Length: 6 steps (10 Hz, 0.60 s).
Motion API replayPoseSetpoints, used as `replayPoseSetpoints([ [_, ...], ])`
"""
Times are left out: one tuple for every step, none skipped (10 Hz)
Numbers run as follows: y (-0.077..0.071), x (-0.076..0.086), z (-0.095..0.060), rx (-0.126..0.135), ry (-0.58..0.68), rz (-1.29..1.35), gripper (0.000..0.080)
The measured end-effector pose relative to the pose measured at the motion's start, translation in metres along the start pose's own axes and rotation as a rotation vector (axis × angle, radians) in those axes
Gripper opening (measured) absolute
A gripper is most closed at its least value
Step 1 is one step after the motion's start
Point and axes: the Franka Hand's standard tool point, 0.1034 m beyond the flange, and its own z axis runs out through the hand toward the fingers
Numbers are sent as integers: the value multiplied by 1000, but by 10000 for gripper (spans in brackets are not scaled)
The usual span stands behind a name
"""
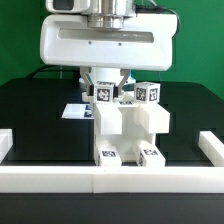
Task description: Assemble chair
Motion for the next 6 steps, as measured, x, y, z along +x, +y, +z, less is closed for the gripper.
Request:
replayPoseSetpoints([
  [0,0,0,0,0,63,272],
  [0,0,0,0,0,124,272],
  [0,0,0,0,0,203,272],
  [0,0,0,1,0,276,272],
  [0,0,0,1,0,336,274],
  [0,0,0,1,-1,379,274],
])
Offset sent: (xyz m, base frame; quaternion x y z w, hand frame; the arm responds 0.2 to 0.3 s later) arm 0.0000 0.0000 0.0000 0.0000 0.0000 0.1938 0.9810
